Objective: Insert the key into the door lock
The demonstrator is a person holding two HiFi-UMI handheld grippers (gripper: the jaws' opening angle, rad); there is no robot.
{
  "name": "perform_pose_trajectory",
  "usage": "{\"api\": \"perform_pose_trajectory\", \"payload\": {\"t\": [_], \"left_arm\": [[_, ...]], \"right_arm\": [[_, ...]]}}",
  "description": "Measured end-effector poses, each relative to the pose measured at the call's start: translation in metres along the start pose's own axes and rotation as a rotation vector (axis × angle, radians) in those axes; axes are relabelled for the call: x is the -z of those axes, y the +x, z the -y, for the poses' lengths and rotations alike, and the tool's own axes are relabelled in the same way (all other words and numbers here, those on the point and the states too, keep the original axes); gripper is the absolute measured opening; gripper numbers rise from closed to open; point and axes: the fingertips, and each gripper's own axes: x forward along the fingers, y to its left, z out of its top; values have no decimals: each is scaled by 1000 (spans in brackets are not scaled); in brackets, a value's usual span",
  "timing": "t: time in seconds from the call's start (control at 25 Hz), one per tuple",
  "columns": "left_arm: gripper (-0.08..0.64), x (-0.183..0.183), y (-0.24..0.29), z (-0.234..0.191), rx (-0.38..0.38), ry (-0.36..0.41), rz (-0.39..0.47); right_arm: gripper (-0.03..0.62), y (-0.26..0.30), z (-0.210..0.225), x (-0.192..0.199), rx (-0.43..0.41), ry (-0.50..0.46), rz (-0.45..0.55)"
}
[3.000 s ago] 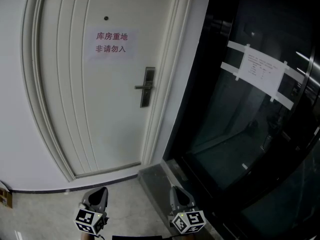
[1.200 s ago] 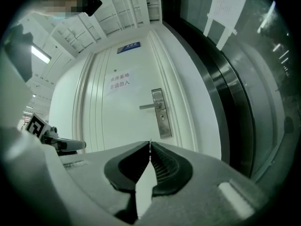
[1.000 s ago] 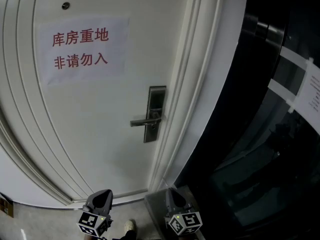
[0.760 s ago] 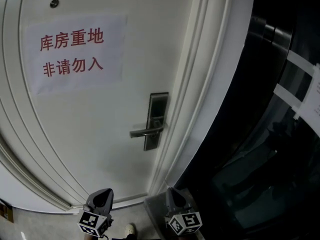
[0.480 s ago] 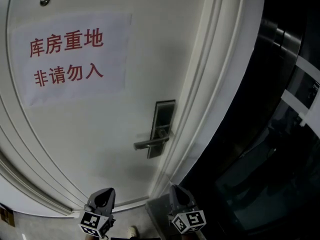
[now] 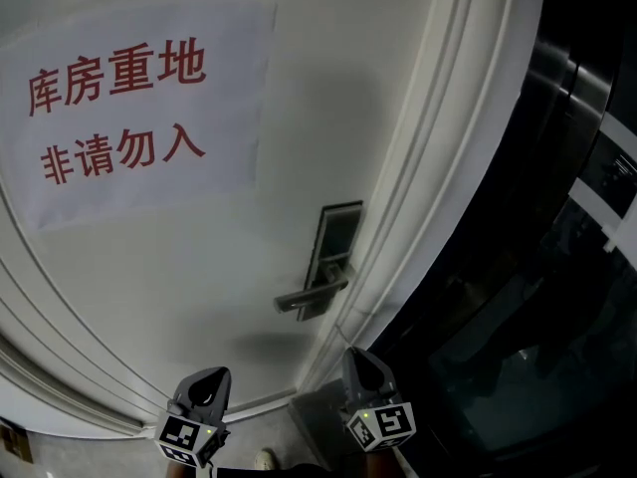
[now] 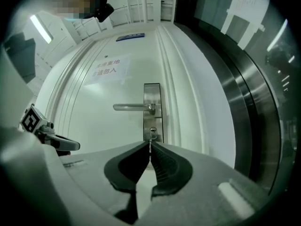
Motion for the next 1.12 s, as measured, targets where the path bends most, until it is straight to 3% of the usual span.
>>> {"api": "perform_pose_trajectory", "payload": {"t": [0.36,0.52,0.76,1.12], "left_arm": [[3,4,16,-3,14,-7,-10],[3,6,19,-3,-11,-23,-7],[3,2,21,1,-53,-31,6],[3,8,20,-1,-111,-45,0]], "right_arm": [[11,23,-11,-24,-73,-247,9],[11,30,-20,-37,-120,-412,5],[11,36,-17,-33,-149,-608,-61],[11,52,-19,-23,-153,-905,-47]]}}
